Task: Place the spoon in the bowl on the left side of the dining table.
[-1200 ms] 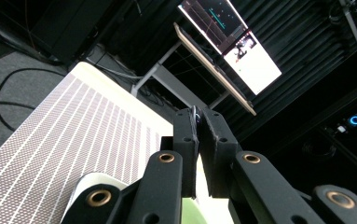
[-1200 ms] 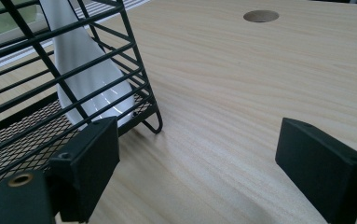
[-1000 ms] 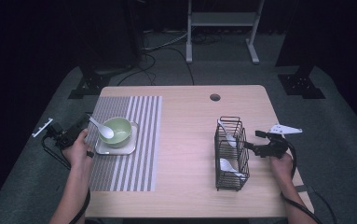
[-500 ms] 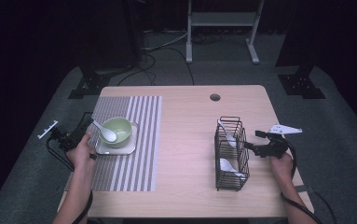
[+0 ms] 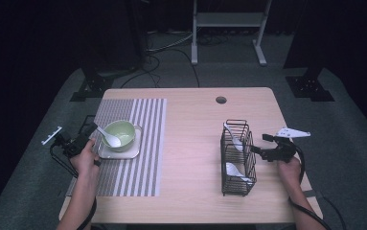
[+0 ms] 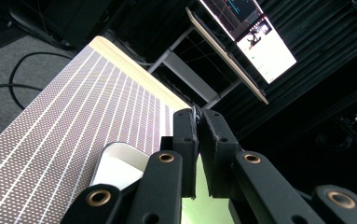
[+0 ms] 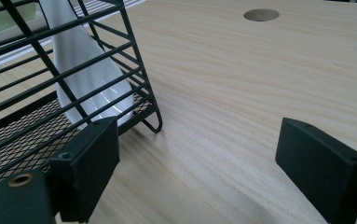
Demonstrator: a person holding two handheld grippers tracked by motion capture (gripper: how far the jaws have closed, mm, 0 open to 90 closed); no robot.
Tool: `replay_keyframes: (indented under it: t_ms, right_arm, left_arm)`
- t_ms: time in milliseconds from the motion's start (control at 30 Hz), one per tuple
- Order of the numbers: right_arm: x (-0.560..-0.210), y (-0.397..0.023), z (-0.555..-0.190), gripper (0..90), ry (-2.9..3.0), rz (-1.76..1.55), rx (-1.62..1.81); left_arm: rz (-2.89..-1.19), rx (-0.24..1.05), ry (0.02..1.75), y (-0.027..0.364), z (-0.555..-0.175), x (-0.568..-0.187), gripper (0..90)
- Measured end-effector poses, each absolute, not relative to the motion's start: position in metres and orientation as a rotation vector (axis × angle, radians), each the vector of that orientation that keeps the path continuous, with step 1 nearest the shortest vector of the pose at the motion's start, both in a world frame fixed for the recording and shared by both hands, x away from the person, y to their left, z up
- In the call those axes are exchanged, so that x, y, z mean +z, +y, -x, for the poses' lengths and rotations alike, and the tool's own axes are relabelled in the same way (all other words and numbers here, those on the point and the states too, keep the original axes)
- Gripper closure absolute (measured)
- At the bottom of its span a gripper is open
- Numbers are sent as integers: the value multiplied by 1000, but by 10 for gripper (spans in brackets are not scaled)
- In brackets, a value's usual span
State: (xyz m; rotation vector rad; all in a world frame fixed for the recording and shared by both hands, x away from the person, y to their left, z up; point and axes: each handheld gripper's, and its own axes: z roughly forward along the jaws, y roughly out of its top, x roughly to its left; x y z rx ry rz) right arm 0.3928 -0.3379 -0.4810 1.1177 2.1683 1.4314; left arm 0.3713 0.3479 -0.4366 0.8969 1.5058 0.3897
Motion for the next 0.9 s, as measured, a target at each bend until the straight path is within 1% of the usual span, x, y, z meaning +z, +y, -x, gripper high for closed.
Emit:
replay_keyframes:
  t_ms: [667, 900]
  right_arm:
    - [-481, -338, -393, 123, 2167, -1117, 1434]
    - [-481, -338, -393, 123, 2166, -1116, 1438]
  left_arm:
    - [-925, 387, 1547, 351, -372, -451, 791]
    - [-931, 378, 1556, 351, -372, -454, 748]
